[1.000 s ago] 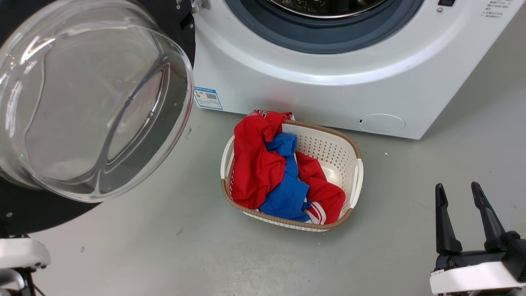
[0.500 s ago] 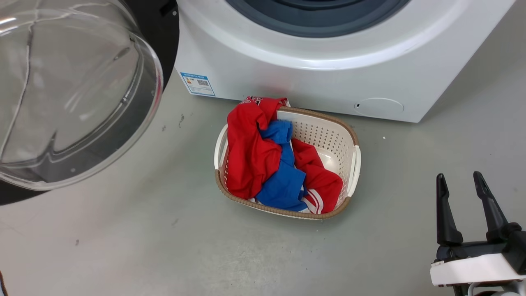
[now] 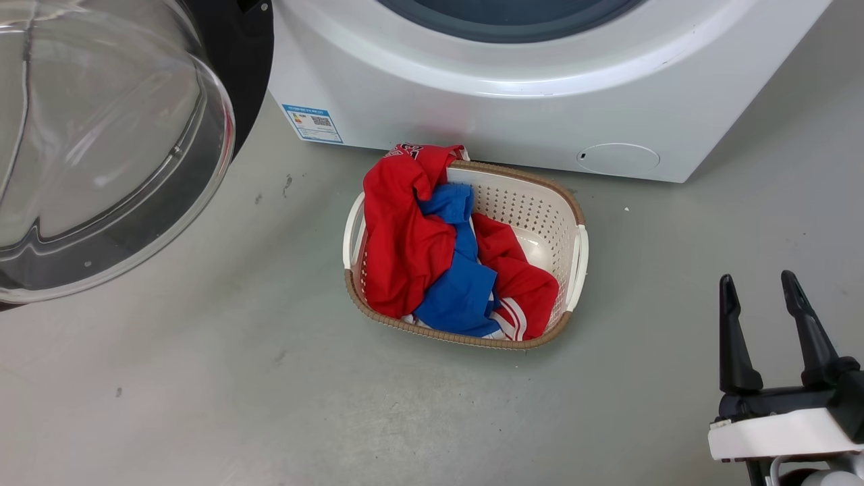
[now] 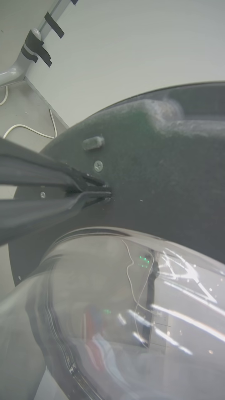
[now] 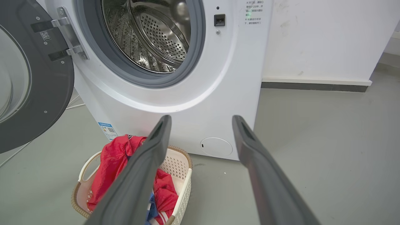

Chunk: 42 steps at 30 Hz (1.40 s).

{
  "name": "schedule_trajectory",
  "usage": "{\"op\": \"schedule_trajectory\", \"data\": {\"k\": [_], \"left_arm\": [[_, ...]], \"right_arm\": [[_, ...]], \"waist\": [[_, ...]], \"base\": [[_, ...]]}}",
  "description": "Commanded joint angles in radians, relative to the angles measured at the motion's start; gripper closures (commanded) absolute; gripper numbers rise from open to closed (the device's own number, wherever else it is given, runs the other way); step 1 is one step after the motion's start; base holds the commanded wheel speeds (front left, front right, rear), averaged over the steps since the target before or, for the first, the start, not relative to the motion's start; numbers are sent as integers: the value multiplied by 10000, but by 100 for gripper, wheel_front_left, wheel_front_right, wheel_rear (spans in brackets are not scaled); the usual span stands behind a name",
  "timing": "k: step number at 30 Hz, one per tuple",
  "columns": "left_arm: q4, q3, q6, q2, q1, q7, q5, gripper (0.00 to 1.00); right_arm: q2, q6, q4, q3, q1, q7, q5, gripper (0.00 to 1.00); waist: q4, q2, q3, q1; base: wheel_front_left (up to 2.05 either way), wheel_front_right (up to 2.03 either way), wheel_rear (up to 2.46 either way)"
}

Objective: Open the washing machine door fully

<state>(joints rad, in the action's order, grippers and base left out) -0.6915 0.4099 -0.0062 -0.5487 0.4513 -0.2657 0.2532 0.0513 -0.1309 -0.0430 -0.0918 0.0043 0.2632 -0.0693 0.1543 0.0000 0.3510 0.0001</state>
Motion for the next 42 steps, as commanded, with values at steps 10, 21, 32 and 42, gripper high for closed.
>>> {"op": "schedule_trajectory", "data": {"k": [10, 21, 32, 42], "left_arm": [[450, 370, -643, 81, -387, -1, -448, 100], [3283, 349, -1046, 875, -1100, 1, -1275, 100], [5467, -891, -1154, 1717, -1214, 1, -1822, 100], [6824, -2909, -926, 3258, -2098, 1, -2340, 100]], "right_arm": [[-21, 0, 208, 83, 10, 22, -332, 0], [-21, 2, 57, -8, 434, 22, -555, 0], [-20, 0, -200, -2, 777, 22, -699, 0], [-20, 0, -410, 88, 1021, 22, -809, 0]], "waist": [[-79, 0, -615, -1], [-57, 0, -1860, -1], [-280, 0, -2561, -1], [-745, 0, -3002, -1]], "base": [[0, 0, 0], [0, 0, 0], [0, 0, 0], [0, 0, 0]]}}
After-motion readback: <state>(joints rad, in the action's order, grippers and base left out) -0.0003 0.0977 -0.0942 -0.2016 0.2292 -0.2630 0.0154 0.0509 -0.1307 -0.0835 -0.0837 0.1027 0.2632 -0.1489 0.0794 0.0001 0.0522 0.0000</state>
